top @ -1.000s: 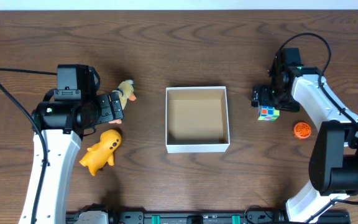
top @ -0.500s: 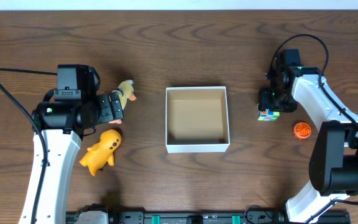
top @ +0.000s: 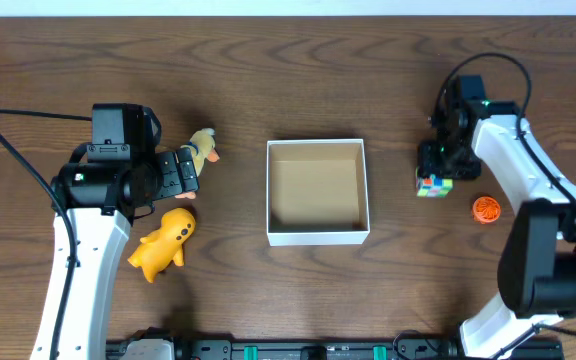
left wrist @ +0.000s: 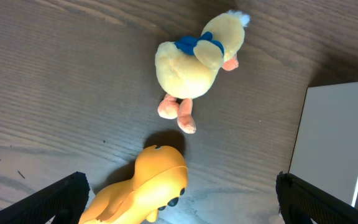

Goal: Pack container
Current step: 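Move the right gripper to the Rubik's cube and grasp it, then carry the cube into the white box and release it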

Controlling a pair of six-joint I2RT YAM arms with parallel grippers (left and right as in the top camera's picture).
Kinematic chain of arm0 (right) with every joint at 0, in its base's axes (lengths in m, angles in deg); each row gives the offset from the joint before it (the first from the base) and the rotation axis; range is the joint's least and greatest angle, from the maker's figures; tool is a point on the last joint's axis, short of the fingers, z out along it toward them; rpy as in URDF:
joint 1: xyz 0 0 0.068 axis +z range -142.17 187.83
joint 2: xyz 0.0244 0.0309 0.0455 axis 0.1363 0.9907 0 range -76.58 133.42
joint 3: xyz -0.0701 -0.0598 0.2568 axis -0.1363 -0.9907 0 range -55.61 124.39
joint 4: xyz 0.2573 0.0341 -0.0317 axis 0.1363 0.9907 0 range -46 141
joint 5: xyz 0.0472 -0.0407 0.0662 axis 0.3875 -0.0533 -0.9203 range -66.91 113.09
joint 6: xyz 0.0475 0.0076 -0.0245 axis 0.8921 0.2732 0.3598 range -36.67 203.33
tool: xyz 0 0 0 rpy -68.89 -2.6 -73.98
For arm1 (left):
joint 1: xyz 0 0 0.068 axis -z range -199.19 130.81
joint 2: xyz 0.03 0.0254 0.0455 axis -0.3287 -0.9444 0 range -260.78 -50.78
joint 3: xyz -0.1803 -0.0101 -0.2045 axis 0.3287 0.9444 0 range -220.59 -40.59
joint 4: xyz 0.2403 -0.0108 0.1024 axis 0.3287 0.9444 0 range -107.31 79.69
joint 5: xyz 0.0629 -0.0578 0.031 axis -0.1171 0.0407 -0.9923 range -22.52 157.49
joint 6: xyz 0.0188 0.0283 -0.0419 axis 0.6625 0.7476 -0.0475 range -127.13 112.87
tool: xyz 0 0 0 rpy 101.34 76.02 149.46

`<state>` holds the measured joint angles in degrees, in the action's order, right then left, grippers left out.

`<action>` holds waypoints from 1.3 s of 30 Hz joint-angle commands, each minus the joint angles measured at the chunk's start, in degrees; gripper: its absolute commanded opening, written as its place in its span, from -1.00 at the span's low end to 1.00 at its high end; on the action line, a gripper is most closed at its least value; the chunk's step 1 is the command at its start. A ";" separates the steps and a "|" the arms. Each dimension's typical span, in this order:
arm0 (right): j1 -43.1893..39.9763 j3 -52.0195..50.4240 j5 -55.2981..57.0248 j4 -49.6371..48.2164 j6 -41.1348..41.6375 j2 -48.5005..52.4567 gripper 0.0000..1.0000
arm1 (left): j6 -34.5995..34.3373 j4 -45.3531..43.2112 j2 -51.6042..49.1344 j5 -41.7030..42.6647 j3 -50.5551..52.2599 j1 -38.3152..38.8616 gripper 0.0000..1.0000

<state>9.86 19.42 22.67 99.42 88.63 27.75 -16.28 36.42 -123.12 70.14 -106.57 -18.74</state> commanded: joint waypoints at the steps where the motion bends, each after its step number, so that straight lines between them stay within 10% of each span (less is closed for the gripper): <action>1: 2.78 6.01 -0.55 1.09 -0.63 -7.28 -0.98 | 0.52 0.20 -0.28 -0.09 -1.01 0.13 0.96; 18: 24.28 10.03 3.30 2.45 20.65 -11.21 -0.97 | 0.52 0.20 -0.28 -0.09 -1.01 0.13 0.96; 39: 27.30 10.03 2.93 -0.50 19.28 3.56 -0.97 | 0.52 0.20 -0.28 -0.09 -1.01 0.13 0.96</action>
<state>36.85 29.19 25.33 99.64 108.34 32.28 -16.28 36.44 -123.12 70.14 -106.57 -18.74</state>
